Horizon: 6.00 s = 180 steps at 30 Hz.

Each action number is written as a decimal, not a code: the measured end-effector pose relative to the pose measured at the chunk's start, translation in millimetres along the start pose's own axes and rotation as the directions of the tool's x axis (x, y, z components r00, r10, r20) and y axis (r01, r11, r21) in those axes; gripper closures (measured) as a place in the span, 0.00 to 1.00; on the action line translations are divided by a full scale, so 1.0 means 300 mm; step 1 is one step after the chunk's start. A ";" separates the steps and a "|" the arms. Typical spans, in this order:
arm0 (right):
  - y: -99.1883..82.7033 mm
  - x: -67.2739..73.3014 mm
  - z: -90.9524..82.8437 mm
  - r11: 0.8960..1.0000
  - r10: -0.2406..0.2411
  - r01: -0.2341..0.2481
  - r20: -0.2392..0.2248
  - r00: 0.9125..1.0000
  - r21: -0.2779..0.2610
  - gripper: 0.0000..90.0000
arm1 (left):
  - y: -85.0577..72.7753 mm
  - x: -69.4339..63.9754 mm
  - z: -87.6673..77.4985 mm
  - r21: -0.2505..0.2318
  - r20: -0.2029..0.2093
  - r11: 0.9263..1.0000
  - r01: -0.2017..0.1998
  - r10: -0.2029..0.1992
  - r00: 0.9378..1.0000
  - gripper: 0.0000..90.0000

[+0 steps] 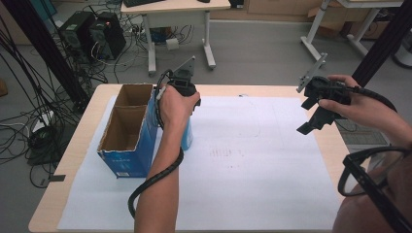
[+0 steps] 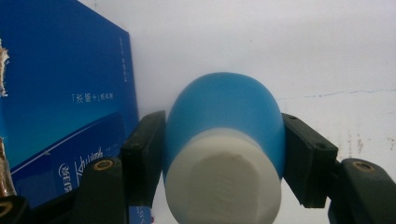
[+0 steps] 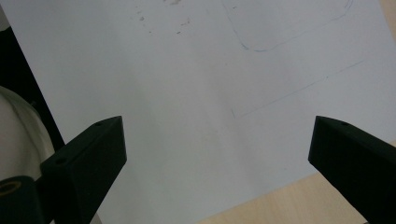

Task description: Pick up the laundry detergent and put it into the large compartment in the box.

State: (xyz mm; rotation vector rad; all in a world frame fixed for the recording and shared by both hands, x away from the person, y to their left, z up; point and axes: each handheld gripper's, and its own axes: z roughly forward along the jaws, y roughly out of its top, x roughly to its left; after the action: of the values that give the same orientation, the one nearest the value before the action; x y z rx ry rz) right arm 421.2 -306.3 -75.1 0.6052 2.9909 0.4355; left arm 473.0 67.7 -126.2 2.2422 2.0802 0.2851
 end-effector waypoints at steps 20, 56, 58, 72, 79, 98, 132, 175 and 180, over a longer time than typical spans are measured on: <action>0.002 0.021 -0.010 1.000 -0.008 0.008 -0.001 1.000 0.003 0.05 | -0.054 0.021 -0.104 -0.041 0.021 0.999 -0.008 0.009 1.000 0.43; 0.043 0.085 -0.044 0.998 -0.058 0.059 0.016 0.998 -0.022 0.05 | -0.195 0.101 -0.649 -0.197 -0.033 0.980 0.023 -0.030 0.999 0.43; 0.045 0.088 -0.047 0.998 -0.057 0.057 0.017 0.998 -0.021 0.05 | -0.201 0.105 -0.667 -0.205 -0.036 0.978 0.027 -0.035 0.999 0.43; 0.060 0.101 -0.047 0.997 -0.075 0.076 0.018 0.997 -0.024 0.05 | -0.265 0.179 -0.767 -0.248 -0.043 0.966 0.071 -0.084 0.996 0.43; 0.063 0.112 -0.053 0.997 -0.073 0.073 0.027 0.997 -0.021 0.05 | -0.294 0.239 -0.766 -0.252 -0.045 0.963 0.100 -0.114 0.992 0.43; 0.067 0.114 -0.039 0.998 -0.062 0.062 0.026 0.998 -0.018 0.05 | -0.352 0.396 -0.718 -0.247 -0.070 0.947 0.205 -0.229 0.971 0.43; 0.084 0.113 -0.010 0.999 -0.052 0.052 0.023 0.998 0.006 0.05 | -0.341 0.483 -0.425 -0.167 -0.039 0.958 0.232 -0.242 0.970 0.43; 0.075 0.106 0.025 0.999 -0.028 0.028 0.010 1.000 0.027 0.05 | -0.328 0.419 -0.143 -0.096 -0.065 0.978 0.185 -0.192 0.979 0.43; 0.077 0.104 0.030 0.999 -0.029 0.029 0.008 1.000 0.028 0.05 | -0.325 0.415 -0.120 -0.088 -0.070 0.981 0.175 -0.181 0.981 0.43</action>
State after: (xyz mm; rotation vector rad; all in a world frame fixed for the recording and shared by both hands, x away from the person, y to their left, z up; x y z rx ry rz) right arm 402.1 -271.5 -77.3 0.5632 2.9987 0.3888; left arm 379.1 196.6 -97.1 2.0142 2.2456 0.4429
